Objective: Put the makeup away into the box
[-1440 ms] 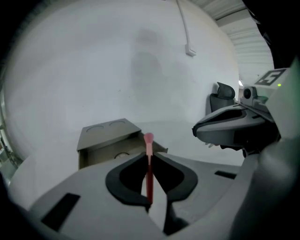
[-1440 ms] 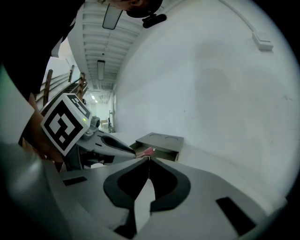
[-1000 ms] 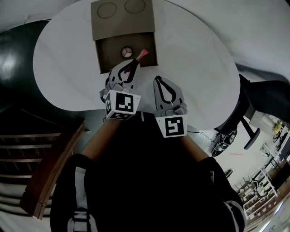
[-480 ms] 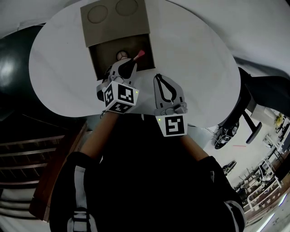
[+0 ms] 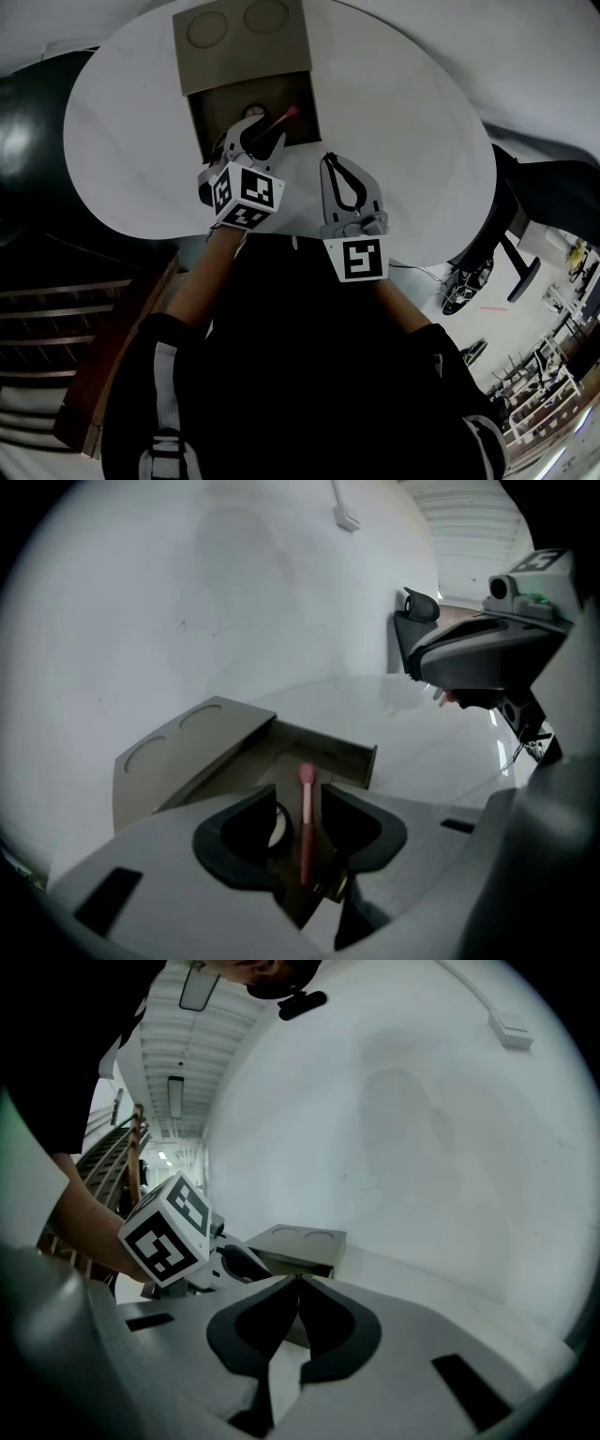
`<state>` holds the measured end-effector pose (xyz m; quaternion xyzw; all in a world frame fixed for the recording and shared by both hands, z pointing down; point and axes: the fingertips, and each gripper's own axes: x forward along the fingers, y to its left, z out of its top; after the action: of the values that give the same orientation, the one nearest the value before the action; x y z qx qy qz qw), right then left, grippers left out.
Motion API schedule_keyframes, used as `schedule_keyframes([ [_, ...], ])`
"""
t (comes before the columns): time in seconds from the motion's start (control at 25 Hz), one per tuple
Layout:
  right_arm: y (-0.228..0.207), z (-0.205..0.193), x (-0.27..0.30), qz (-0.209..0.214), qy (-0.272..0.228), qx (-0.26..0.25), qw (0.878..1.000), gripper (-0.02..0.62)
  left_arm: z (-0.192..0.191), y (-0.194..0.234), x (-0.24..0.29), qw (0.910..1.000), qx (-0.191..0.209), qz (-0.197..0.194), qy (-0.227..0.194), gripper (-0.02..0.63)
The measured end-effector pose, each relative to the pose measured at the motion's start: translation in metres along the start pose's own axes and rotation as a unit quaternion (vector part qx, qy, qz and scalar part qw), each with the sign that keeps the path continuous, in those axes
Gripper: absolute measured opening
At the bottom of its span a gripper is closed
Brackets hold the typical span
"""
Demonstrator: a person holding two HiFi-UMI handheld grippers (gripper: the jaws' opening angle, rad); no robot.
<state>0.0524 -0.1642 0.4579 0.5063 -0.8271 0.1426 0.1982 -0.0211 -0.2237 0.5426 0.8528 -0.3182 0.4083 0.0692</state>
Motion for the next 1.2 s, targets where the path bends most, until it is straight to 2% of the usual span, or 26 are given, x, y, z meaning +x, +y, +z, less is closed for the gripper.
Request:
schedule_keyframes([
  [0.2, 0.003, 0.009, -0.013, 0.003, -0.019, -0.011, 1.000, 0.025, 0.012, 0.000, -0.025, 0.9987, -0.012, 0.036, -0.034, 0.150],
  [0.48, 0.004, 0.045, -0.036, 0.013, -0.089, -0.034, 0.995, 0.023, 0.049, -0.002, -0.087, 0.9853, -0.027, 0.122, -0.116, 0.037],
  [0.6, 0.003, 0.062, -0.054, 0.016, -0.119, -0.035, 0.992, 0.023, 0.059, -0.014, -0.118, 0.9766, -0.040, 0.151, -0.148, 0.009],
  [0.72, 0.002, 0.078, -0.073, 0.018, -0.152, -0.039, 0.987, 0.023, 0.066, -0.026, -0.147, 0.9677, -0.051, 0.171, -0.178, 0.008],
  [0.88, -0.007, 0.102, -0.098, 0.006, -0.206, -0.026, 0.978, 0.023, 0.078, -0.032, -0.186, 0.9470, -0.102, 0.190, -0.238, 0.008],
  [1.04, -0.006, 0.117, -0.122, 0.001, -0.228, -0.018, 0.973, 0.023, 0.086, -0.038, -0.223, 0.9281, -0.142, 0.201, -0.279, 0.008],
  [1.2, 0.014, 0.123, -0.133, 0.017, -0.222, -0.023, 0.975, 0.021, 0.091, -0.047, -0.253, 0.9191, -0.153, 0.199, -0.304, 0.008],
])
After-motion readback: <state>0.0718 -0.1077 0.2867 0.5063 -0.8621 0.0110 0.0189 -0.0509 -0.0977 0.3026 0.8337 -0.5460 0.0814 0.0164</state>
